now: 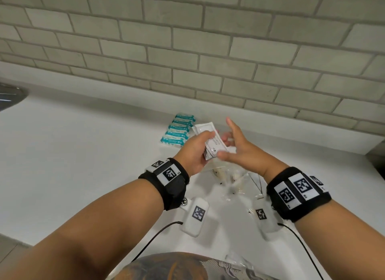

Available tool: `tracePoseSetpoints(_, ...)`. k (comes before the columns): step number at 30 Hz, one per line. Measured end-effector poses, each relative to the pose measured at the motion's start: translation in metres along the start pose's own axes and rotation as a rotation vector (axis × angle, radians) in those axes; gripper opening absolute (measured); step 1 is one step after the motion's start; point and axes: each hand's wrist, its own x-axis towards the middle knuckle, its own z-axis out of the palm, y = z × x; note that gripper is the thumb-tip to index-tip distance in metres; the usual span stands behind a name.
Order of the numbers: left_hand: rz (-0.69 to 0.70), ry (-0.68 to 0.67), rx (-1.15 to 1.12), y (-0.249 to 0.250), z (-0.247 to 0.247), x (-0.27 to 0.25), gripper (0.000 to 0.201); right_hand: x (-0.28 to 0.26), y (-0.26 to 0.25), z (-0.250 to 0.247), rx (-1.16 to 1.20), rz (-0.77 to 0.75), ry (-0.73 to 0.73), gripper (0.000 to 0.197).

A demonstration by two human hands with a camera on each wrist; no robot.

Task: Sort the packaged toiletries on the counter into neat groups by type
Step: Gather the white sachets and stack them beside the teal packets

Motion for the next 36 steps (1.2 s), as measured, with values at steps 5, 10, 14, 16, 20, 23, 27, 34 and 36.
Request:
tracePoseSetpoints(5, 0.109, 0.015, -0.089, -0.006, -0.001, 0.021, 0.032, 0.024, 0.02, 0.009, 0.411, 0.227, -0.041, 0.06)
tracePoseSetpoints(10, 0.084, 0.1, 0.004, -0.023, -0.018, 0.055, 0.019, 0.059, 0.041, 0.013, 0.69, 0.351, 0.05, 0.026)
tracePoseSetpoints(14, -0.005, 0.202, 0.26, -0.012, -0.047, 0.103, 0.033, 0.09, 0.062, -0.001, 0.63, 0.489, 0.051, 0.017)
tracePoseSetpoints(16, -0.061, 0.199, 0.461, 0.0, -0.054, 0.131, 0.037, 0.111, 0.071, -0.009, 0.559, 0.535, 0.057, 0.018)
tracePoseSetpoints(20, -0.045, 0.201, 1.006, 0.019, -0.051, 0.185, 0.037, 0.158, 0.084, -0.025, 0.396, 0.597, 0.096, 0.029)
tracePoseSetpoints(23, -0.1, 0.221, 1.315, 0.023, -0.048, 0.216, 0.043, 0.19, 0.096, -0.03, 0.285, 0.658, 0.125, 0.039)
tracePoseSetpoints(27, -0.175, 0.206, 1.672, 0.014, -0.046, 0.239, 0.044, 0.213, 0.114, -0.032, 0.122, 0.706, 0.155, 0.042)
tracePoseSetpoints(34, -0.1, 0.037, 1.806, 0.014, -0.053, 0.239, 0.069, 0.209, 0.131, -0.041, 0.081, 0.712, 0.154, 0.035)
tracePoseSetpoints(36, -0.074, 0.03, 1.82, 0.014, -0.052, 0.235, 0.069, 0.208, 0.131, -0.041, 0.135, 0.724, 0.145, 0.027)
